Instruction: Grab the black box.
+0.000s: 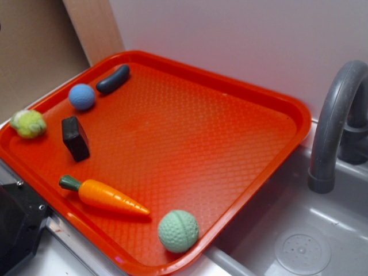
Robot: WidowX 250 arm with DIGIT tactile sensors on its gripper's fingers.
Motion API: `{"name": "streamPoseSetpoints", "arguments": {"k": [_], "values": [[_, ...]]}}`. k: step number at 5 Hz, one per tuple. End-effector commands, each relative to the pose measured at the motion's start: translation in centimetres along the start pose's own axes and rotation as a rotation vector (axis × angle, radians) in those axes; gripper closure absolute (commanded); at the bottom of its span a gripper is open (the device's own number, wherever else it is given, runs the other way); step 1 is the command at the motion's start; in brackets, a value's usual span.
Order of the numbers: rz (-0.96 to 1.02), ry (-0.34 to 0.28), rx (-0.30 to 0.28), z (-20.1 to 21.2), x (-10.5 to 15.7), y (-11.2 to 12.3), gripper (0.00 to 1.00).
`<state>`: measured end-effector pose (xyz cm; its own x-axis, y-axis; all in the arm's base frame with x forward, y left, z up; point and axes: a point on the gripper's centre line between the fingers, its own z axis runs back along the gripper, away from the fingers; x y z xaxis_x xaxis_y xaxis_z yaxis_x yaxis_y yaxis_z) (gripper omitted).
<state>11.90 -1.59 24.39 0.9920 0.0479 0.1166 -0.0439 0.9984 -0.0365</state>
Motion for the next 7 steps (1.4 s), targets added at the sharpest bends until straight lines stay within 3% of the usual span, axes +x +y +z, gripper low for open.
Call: {"name": "streamPoseSetpoints", "arguments": {"k": [1,2,3,4,5,6,7], "values": [[0.000,0.000,0.000,0.0,0.0,0.0,0.00],[0.216,0.065,0.113,-5.2,2.8,4.3,0.00],[0.401,0.102,0.113,-8.1,3.7,7.0,0.00],[0.643,0.100,0.075,-10.8,4.2,8.7,0.00],[0.805,0.126,0.055,-13.3,2.9,7.9,0.00],[0.857,0.114,0.041,-15.6,0.3,7.0,0.00],[0.779,0.025,0.088,-17.2,0.3,7.0,0.00]]}}
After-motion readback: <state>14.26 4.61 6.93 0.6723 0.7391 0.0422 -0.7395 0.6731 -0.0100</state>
